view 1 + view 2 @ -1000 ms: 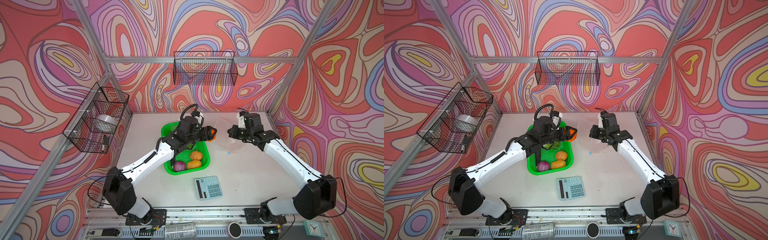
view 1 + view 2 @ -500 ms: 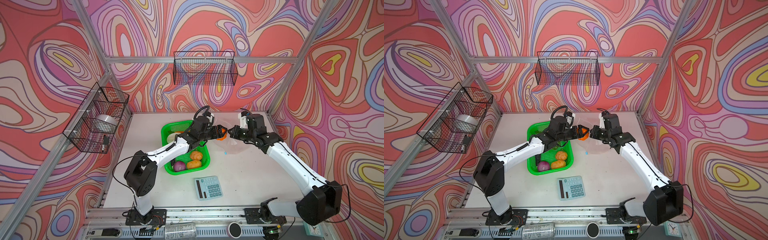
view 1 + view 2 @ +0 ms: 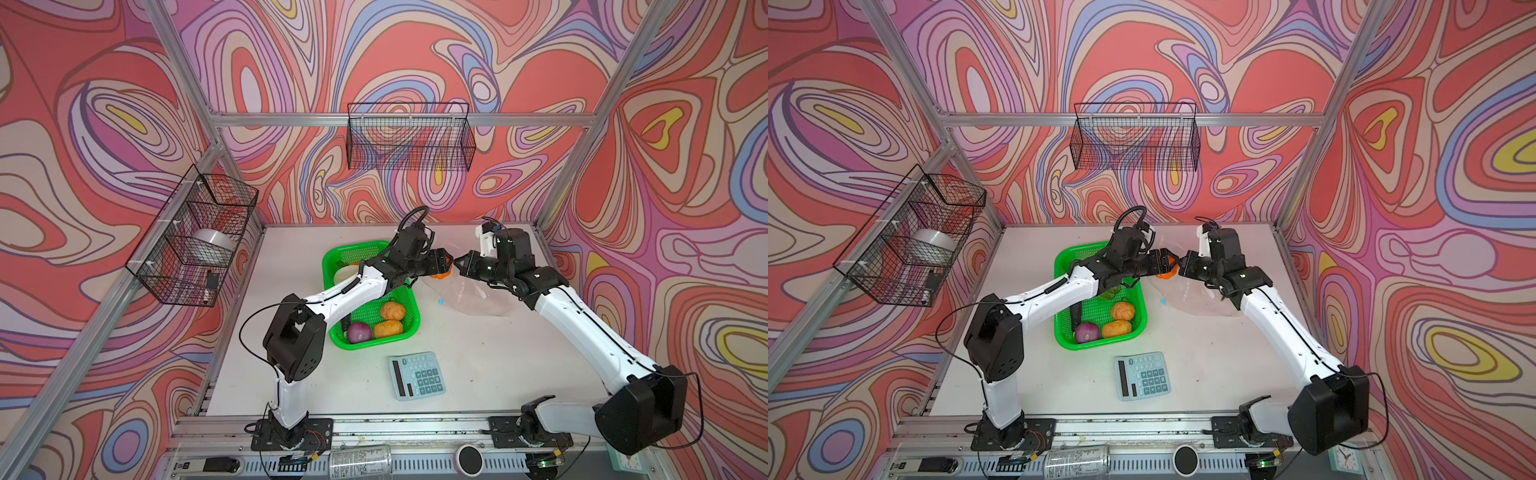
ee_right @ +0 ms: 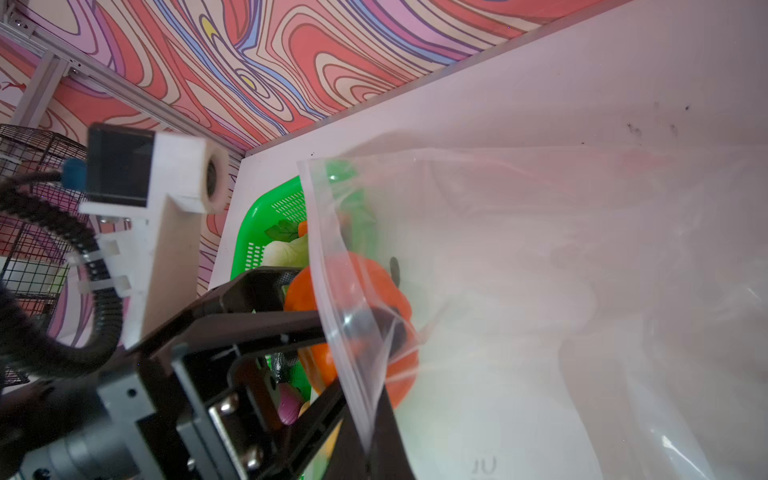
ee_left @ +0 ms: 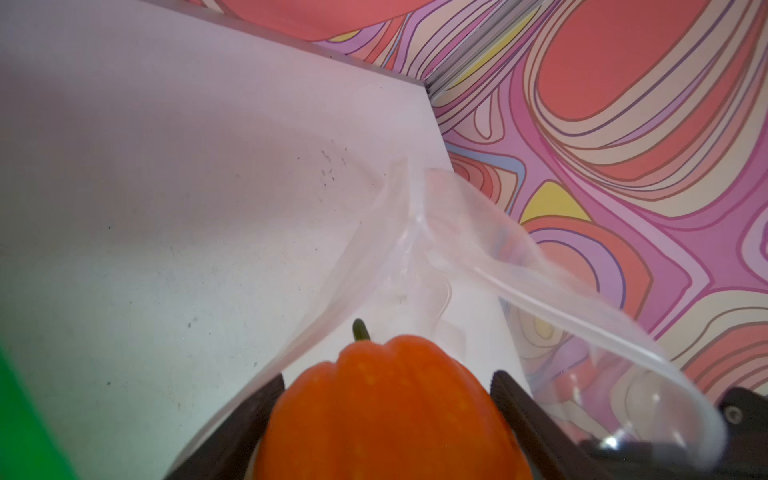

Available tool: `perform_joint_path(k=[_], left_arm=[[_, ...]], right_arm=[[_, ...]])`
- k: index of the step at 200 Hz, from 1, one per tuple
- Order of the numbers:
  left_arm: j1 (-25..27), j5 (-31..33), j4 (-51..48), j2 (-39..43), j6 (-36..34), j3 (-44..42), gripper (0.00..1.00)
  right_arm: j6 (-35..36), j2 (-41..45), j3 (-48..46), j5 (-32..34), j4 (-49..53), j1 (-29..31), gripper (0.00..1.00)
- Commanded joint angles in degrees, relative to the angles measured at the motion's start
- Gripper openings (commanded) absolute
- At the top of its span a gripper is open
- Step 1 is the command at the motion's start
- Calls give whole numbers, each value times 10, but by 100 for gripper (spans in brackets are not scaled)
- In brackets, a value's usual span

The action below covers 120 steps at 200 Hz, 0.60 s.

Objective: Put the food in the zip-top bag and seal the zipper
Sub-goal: 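Carry the pumpkin with the left gripper into the bag held by the right, release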

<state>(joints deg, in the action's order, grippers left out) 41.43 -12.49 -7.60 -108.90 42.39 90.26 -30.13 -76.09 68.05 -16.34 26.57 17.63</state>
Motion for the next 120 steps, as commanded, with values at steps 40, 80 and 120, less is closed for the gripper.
perform_joint_path(k=[40, 80, 120], left_arm=[[2, 31, -55, 11, -19, -15, 92], [2, 35, -64, 28, -18, -19, 100], [2, 42, -91, 73, -32, -19, 100]], right_arm=[[-4, -6, -9, -7, -13, 0, 0], [-2, -6, -10, -2, -10, -1, 0], [2, -5, -16, 5, -7, 0, 0]])
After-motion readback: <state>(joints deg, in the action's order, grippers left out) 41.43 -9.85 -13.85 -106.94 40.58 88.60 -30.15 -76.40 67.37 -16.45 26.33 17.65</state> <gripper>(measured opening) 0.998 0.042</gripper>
